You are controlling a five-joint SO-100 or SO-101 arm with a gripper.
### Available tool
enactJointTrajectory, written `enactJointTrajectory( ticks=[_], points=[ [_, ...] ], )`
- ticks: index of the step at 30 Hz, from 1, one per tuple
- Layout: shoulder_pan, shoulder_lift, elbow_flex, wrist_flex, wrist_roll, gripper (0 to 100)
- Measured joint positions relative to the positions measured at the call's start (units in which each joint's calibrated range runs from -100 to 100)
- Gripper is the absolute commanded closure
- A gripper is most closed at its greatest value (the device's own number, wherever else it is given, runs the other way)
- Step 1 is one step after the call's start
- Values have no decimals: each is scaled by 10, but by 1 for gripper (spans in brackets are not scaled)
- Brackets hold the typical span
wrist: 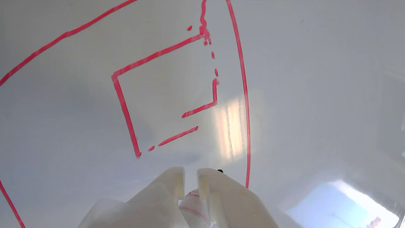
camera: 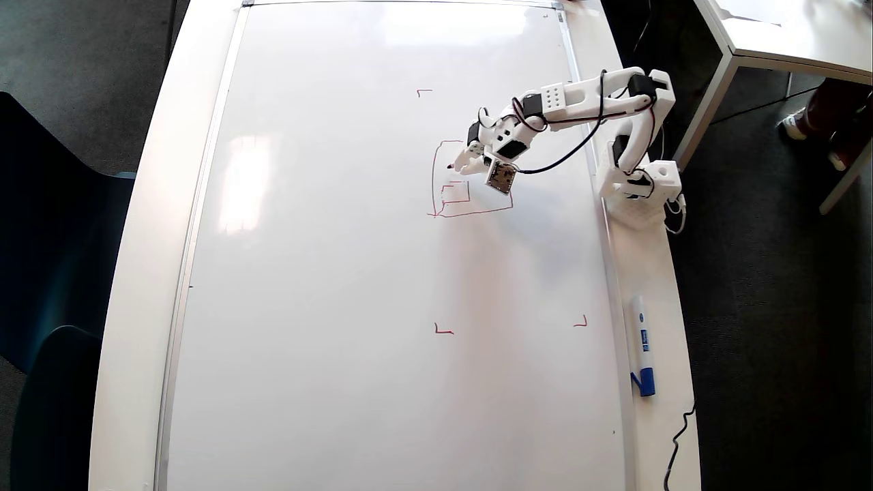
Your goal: Draw on a whiteboard a robot head using a pen attached to the gripper
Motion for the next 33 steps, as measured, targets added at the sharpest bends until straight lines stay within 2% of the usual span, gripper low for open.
enactJointTrajectory(
  ticks=[33],
  points=[
    [2, 0, 26, -28, 0, 99]
  ],
)
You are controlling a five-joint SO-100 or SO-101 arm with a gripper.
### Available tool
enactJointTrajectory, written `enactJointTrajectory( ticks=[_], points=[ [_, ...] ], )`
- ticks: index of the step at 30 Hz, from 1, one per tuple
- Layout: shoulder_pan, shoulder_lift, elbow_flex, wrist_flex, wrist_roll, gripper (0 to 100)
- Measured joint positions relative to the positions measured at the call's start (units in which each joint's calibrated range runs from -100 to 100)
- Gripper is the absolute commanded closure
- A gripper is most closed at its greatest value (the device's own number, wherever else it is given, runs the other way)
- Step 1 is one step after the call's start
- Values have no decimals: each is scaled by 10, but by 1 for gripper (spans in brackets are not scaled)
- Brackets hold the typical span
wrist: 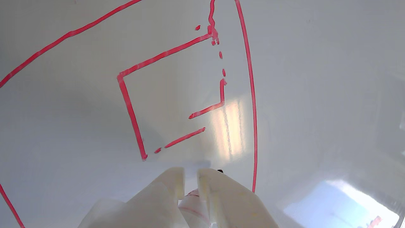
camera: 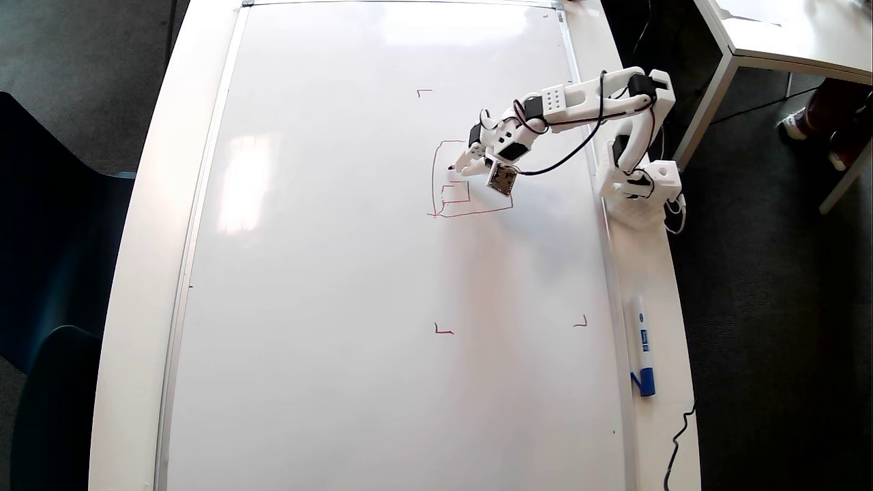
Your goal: Draw on a whiteboard a robot head using a pen attached to the gripper
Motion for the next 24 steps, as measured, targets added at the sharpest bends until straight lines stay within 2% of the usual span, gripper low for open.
enactJointTrajectory(
  ticks=[24],
  points=[
    [0, 32, -37, 20, 0, 99]
  ],
)
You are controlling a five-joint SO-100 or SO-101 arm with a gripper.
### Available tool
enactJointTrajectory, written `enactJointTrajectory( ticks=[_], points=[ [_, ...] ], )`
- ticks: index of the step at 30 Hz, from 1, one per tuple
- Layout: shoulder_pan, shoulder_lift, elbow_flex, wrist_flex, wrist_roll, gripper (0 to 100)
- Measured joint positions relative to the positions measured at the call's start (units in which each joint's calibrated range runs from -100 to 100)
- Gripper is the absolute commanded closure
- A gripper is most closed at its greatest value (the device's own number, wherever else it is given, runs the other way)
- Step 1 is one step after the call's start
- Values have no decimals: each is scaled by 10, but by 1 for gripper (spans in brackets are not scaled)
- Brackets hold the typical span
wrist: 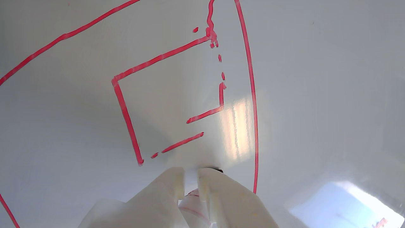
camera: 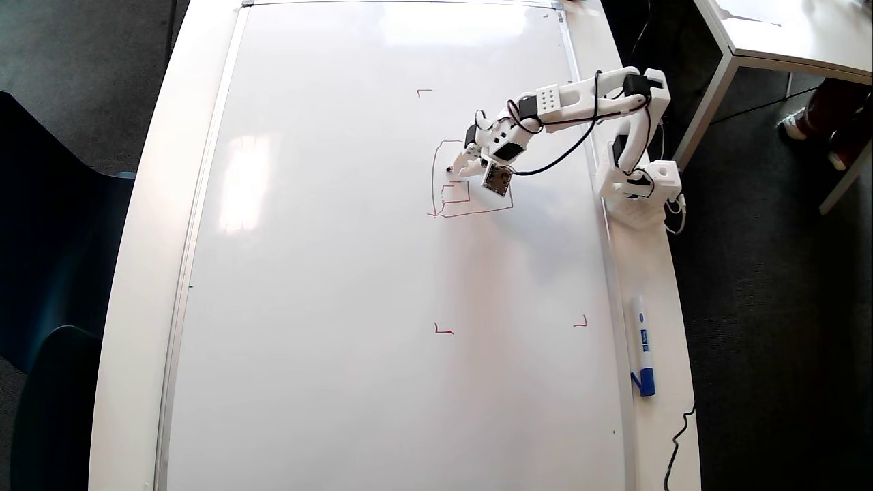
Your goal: Draw on a whiteboard a robot head using a pen attached to the gripper
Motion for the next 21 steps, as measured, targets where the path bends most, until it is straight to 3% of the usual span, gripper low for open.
enactJointTrajectory(
  ticks=[21],
  points=[
    [76, 0, 0, 0, 16, 99]
  ],
)
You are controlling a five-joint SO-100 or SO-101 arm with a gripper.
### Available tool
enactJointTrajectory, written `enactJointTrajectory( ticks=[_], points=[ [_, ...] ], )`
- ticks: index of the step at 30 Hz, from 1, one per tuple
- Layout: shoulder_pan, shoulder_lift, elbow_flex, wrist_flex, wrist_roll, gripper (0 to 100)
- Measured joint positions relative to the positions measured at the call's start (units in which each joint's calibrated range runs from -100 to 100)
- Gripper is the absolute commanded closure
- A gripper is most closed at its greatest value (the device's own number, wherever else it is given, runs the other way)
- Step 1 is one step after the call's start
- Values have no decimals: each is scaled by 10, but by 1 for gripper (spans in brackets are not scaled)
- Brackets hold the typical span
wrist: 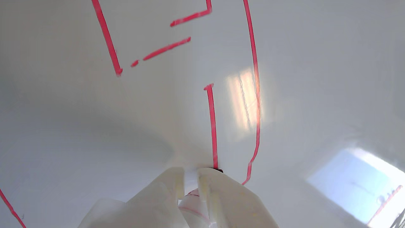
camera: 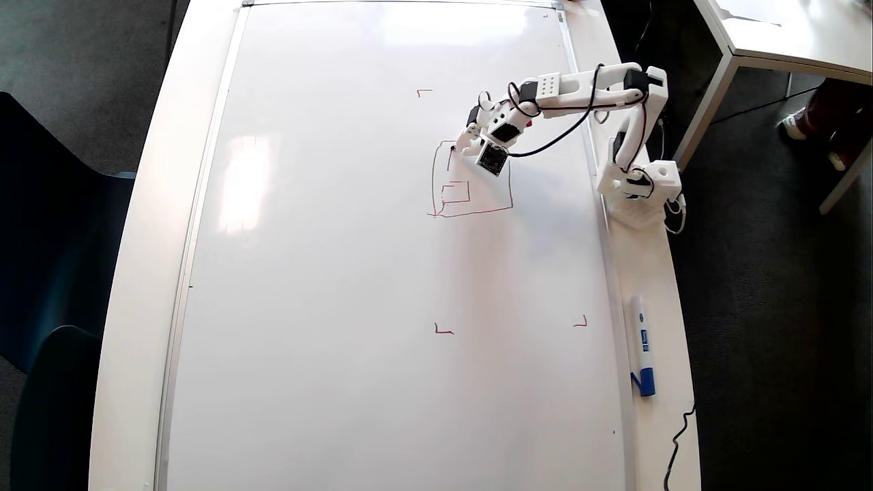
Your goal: Draw on a whiteboard a robot head using a pen attached to the gripper
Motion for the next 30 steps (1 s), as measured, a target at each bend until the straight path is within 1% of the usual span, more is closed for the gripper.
enactJointTrajectory(
  ticks=[15, 30],
  points=[
    [-6, -1, 8, 0, 0, 99],
    [-7, -88, 107, 5, 4, 99]
  ],
)
